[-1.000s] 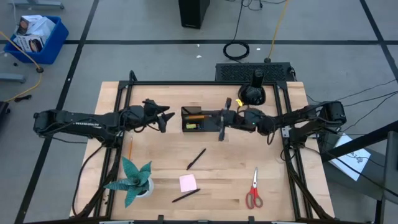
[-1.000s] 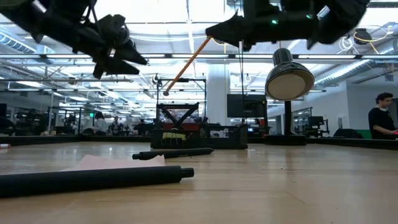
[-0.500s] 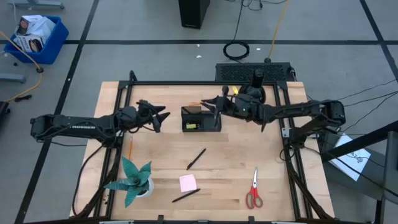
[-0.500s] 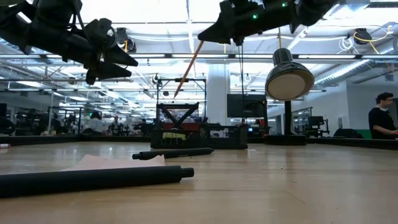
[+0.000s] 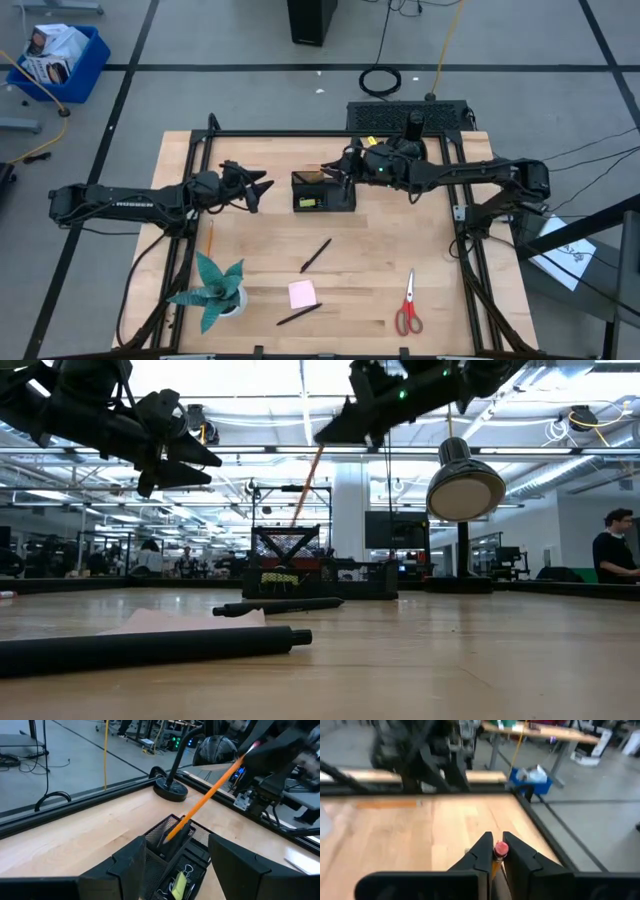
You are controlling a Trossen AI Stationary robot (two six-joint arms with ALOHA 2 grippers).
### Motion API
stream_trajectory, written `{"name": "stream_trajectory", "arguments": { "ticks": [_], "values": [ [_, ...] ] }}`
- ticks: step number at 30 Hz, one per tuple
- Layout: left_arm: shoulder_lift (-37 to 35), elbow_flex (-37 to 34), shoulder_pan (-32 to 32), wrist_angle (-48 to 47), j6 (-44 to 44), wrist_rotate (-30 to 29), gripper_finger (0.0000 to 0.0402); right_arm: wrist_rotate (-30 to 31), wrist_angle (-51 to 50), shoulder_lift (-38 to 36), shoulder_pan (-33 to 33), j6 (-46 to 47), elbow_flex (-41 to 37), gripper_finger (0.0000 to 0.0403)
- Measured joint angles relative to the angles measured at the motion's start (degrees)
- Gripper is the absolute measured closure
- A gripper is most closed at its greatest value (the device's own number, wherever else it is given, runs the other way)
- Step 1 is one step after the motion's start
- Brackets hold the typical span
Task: Pick and place office supplies into organizer
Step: Put the orange pencil into the black desk organizer
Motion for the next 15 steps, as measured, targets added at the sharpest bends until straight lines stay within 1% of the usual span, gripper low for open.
{"name": "stream_trajectory", "arguments": {
  "ticks": [4, 10, 11, 15],
  "values": [
    [0.00, 0.00, -0.03, 0.28, -0.02, 0.22, 0.0183, 0.07, 1.25, 2.73, -0.28, -1.20, 0.00, 0.0382],
    [0.00, 0.00, 0.01, 0.57, -0.29, 0.50, 0.0183, -0.09, 2.12, 6.50, -1.61, -0.94, 0.02, 0.0373],
    [0.00, 0.00, -0.03, 0.72, -0.26, 0.55, 0.0183, -0.45, 2.14, 7.01, -1.89, -0.94, 0.02, 0.0374],
    [0.00, 0.00, 0.00, 0.84, -0.21, 0.57, 0.0183, -5.07, 3.36, 8.49, -2.70, -0.50, -0.01, 0.0376]
  ]
}}
